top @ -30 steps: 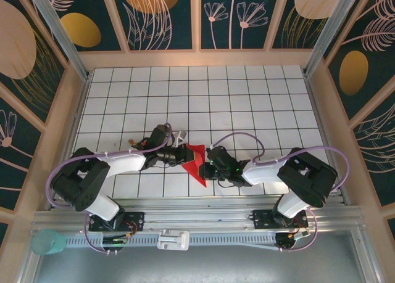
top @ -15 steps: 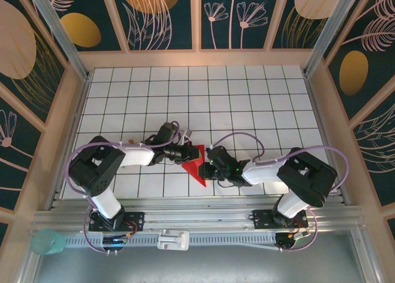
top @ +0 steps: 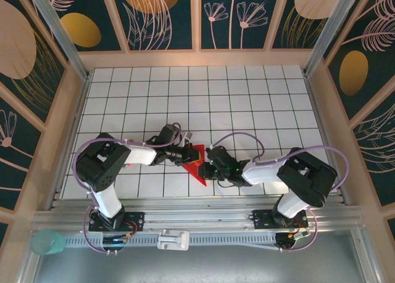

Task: Fold a paper plane with a square sheet of paper (pick it up from the middle)

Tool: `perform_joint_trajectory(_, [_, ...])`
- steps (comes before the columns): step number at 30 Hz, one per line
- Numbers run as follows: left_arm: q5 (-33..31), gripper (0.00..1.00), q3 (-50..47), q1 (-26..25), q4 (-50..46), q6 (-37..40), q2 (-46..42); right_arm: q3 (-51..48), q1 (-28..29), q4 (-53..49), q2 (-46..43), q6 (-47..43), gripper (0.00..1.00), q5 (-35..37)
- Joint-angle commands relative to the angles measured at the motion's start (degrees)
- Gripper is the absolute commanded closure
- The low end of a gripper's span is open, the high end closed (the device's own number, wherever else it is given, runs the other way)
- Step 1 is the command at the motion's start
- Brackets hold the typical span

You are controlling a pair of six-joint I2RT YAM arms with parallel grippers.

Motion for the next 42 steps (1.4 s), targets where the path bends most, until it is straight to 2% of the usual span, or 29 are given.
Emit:
perform_joint_trajectory(1, [-0.18, 0.94, 0.61, 0.81, 0.31, 1.53, 1.33, -1.81, -0.11, -2.83, 0.59, 0.69, 0.88, 0.00])
perform_joint_trajectory(16, [-0.05, 0.94, 0.51, 1.48, 1.60, 1.73, 3.18, -1.89, 0.94, -4.14, -1.10, 1.07, 0.88, 1.13])
perform_joint_trajectory(32, [0.59, 0.94, 0.60, 1.48, 1.64, 1.75, 3.71, 2.09, 0.77, -9.78, -5.52, -1.32, 0.79, 2.63])
perform_joint_trajectory(39, [0.54, 0.94, 0.59, 1.50, 1.50, 1.75, 3.56, 0.78, 0.82, -8.39, -8.42, 0.21, 0.79, 1.94])
perform_joint_trajectory(42, [0.57, 0.94, 0.61, 1.47, 1.51, 1.78, 3.53, 0.16, 0.88, -8.09, -8.36, 0.69, 0.82, 2.02])
